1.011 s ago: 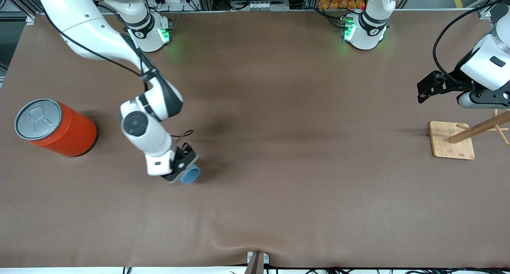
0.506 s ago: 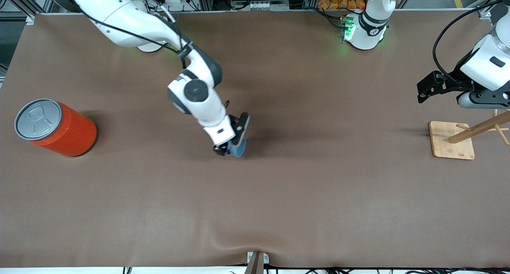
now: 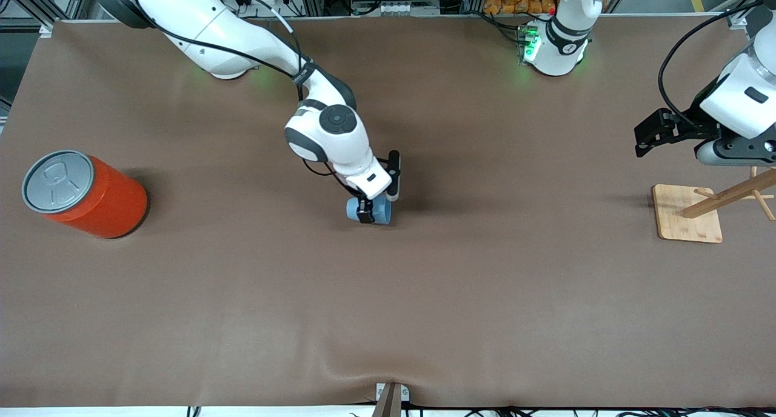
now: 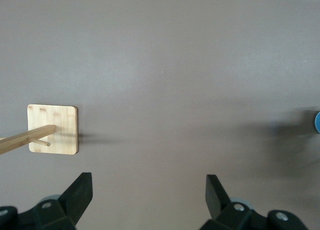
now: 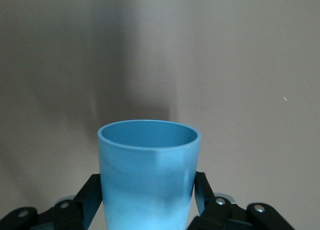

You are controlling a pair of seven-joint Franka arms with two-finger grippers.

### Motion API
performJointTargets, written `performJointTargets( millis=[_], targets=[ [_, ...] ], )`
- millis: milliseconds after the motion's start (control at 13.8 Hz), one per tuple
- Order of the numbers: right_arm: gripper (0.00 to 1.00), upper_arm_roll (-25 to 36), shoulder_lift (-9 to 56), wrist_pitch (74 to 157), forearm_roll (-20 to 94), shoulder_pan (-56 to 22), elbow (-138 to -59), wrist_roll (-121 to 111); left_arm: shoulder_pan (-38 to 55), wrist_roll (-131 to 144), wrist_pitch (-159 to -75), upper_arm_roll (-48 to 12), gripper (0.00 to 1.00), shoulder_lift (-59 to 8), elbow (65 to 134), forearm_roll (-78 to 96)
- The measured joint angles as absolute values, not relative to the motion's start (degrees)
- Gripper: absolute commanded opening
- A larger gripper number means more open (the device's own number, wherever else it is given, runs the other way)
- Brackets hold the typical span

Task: Flip cup
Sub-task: 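Open the right gripper, leaving the cup on its side, and raise it, then retract the right gripper to rest while the left gripper reaches toward the cup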

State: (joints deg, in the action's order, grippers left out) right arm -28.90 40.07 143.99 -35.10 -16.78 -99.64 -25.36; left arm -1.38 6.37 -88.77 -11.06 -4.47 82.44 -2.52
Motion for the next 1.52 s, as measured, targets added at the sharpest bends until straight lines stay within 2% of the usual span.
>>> performJointTargets(
  millis=[361,506,722,867,1083,1517],
  targets=[
    [1.0,-30.88,39.77,142.02,-35.27,-16.0,-98.71,-25.06,-1.38,6.37,-88.77,-11.06,1.0,-4.48,82.57,-2.52],
    [1.0,-37.24,38.71,135.27,-34.56,-10.82,-96.89,-24.65,-1.37,6.37,-88.77,-11.09,1.0,-4.48,82.57,-2.52],
    [1.0,-50.33,36.29,119.58,-30.65,0.18,-91.25,-24.2,-1.36,6.37,-88.77,-11.16,1.0,-4.46,82.44,-2.52],
    [1.0,-53.72,34.76,112.59,-29.29,4.12,-87.48,-22.64,-1.34,6.33,-88.77,-11.33,1.0,-4.46,82.42,-2.52],
    [1.0,-53.08,33.82,109.21,-29.21,5.81,-84.38,-17.1,-1.3,6.32,-88.72,-11.65,1.0,-4.46,82.43,-2.52],
    [1.0,-43.11,28.6,109.2,-26.51,5.87,-83.71,-10.07,-1.03,6.19,-88.22,-11.8,1.0,-6.96,83.91,3.61]
  ],
)
